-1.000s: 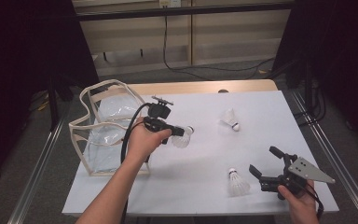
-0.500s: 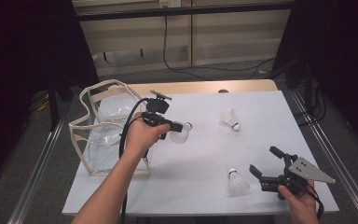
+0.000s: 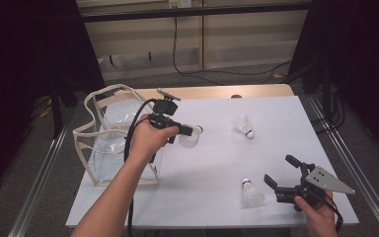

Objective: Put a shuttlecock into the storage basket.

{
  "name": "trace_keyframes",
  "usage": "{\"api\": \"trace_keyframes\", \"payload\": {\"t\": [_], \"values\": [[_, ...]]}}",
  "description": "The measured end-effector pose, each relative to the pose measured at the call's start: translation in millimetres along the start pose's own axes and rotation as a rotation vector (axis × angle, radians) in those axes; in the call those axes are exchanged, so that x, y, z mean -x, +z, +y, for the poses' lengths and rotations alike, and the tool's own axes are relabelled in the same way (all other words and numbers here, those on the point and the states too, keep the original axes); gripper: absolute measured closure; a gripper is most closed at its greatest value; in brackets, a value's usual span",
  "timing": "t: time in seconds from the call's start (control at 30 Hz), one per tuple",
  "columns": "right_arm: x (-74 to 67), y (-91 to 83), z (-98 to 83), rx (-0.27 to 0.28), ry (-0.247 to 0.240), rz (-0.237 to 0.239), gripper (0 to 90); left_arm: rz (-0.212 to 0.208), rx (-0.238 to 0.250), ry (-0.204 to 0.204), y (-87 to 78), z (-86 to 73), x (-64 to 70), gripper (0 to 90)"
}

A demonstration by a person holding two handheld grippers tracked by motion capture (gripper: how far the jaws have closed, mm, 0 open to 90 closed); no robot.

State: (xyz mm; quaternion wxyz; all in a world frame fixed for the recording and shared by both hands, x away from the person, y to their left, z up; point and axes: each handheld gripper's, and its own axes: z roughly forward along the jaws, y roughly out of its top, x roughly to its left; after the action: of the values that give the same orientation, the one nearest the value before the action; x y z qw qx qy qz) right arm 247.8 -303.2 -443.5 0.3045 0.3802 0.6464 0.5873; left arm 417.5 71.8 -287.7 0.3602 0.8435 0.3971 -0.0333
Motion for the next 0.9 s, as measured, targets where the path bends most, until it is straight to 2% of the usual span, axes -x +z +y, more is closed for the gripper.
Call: {"api": "trace_keyframes", "payload": {"t": [0.9], "values": [[-0.4,-0.5,0.1,0.003,0.002,0.001,0.4,0.007,0.001,-0.01,-14.6,14.3,-0.6,88.8]]}}
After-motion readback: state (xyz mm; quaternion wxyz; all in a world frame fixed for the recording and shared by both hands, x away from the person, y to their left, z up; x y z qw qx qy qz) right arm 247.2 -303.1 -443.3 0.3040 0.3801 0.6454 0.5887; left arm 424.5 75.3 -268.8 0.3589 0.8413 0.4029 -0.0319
